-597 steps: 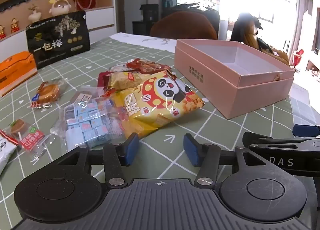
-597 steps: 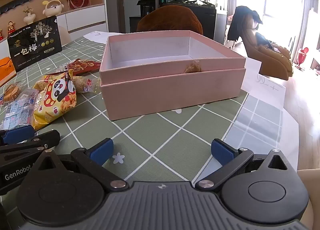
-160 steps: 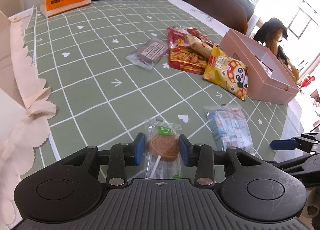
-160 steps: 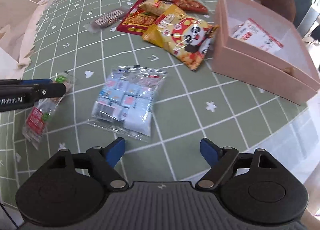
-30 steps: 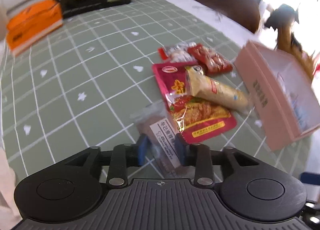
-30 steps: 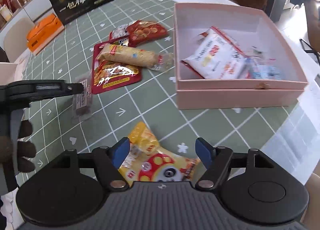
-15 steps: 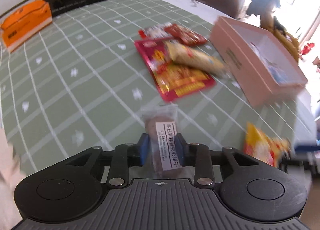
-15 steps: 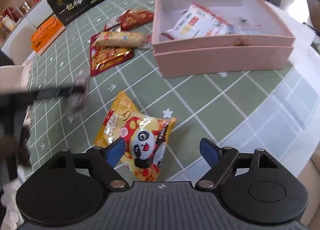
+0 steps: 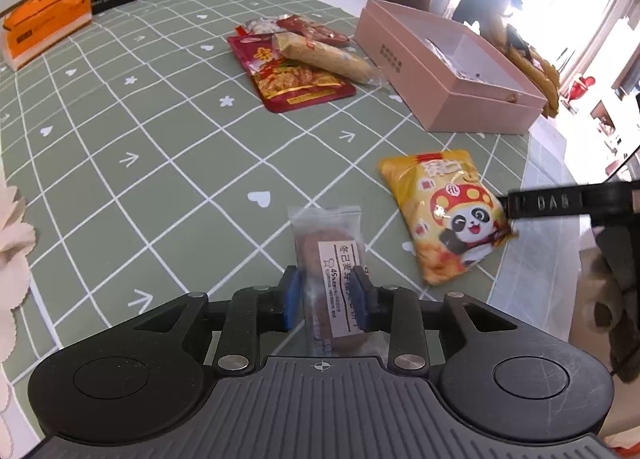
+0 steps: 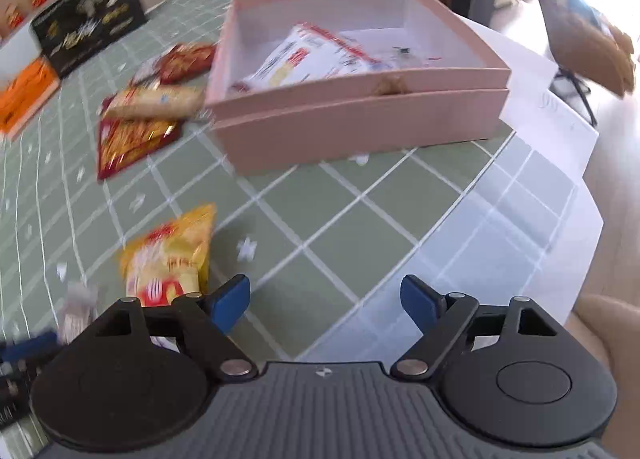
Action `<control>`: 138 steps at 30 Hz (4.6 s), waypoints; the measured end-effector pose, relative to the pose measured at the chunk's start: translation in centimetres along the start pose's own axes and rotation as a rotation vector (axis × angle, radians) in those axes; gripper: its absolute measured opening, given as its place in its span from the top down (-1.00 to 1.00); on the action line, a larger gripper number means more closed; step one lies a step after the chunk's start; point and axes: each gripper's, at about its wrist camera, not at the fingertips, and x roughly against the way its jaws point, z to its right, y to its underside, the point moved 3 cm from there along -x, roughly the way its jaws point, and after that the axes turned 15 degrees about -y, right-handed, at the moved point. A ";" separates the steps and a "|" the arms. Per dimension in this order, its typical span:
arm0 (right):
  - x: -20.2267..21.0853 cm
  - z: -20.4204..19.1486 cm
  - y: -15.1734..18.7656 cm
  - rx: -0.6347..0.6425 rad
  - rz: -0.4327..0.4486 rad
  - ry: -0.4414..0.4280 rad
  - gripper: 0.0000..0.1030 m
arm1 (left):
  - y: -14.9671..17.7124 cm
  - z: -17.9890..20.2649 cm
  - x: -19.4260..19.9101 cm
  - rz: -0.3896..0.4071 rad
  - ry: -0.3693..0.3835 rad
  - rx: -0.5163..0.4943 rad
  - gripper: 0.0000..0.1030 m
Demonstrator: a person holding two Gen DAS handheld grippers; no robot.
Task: Organize snacks
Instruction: 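Grasp the brown bar packet with the left tool while the right tool grasps the yellow panda bag, then carry the bar packet and panda bag over the pink box and release both inside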
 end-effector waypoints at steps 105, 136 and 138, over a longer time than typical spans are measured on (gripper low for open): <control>17.1 -1.5 -7.9 0.176 0.212 -0.046 -0.29 | -14.3 7.1 9.9 0.429 0.180 -0.056 0.23; 2.2 7.5 -23.9 -0.008 0.093 -0.156 -0.50 | -22.1 -2.7 -9.2 0.099 -0.069 0.305 0.15; 1.6 5.3 -23.8 0.033 0.085 -0.175 -0.51 | -20.1 -4.2 -9.5 0.061 -0.062 0.326 0.15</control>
